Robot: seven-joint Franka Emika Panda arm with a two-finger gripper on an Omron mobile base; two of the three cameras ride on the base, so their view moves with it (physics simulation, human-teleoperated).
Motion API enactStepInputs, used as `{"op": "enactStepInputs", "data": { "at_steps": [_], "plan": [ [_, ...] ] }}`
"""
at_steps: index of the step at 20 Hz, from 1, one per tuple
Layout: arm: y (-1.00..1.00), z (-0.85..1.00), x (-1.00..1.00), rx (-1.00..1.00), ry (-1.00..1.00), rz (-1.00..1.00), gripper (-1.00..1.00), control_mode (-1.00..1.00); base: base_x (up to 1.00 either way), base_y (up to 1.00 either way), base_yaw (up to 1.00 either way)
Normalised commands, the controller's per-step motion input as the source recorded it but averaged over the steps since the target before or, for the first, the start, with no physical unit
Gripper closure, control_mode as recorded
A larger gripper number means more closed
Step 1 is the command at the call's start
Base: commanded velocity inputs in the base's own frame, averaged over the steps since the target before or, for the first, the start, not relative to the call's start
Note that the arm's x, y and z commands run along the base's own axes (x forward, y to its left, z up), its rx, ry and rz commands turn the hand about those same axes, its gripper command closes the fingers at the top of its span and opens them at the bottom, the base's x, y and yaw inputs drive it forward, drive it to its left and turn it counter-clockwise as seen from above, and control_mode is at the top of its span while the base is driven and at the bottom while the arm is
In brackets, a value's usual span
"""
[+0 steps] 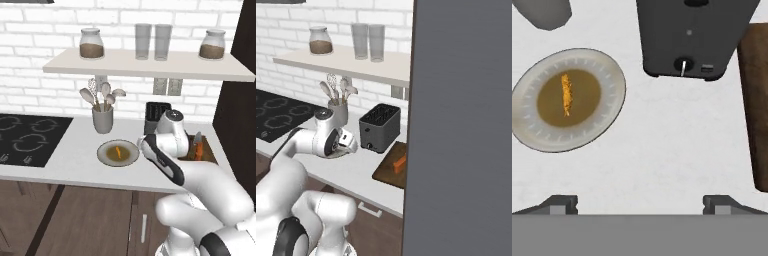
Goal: Pick up the knife from the drawer and place it on the cutting board. Then place the meat from the plate to the cutting board.
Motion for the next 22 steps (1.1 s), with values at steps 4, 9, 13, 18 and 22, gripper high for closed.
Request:
{"op": "enactStepInputs", "data": {
  "at_steps": [4,9,13,18,22],
  "plan": [
    [0.75,-0.12,0.18,0.00,0.00,0.09,-1.00,-1.00,0.00,0.00,0.00],
    [0.59,-0.07,0.29,0.00,0.00,0.01,-1.00,-1.00,0.00,0.00,0.00],
    [0.43,-0.17,0.44,0.00,0.00,0.00,-1.00,-1.00,0.00,0.00,0.00],
    [0.23,-0.05,0.33,0.00,0.00,0.00,-1.00,-1.00,0.00,0.00,0.00],
    [0.00,-0.01,0.26,0.00,0.00,0.00,-1.00,-1.00,0.00,0.00,0.00]
  ]
}}
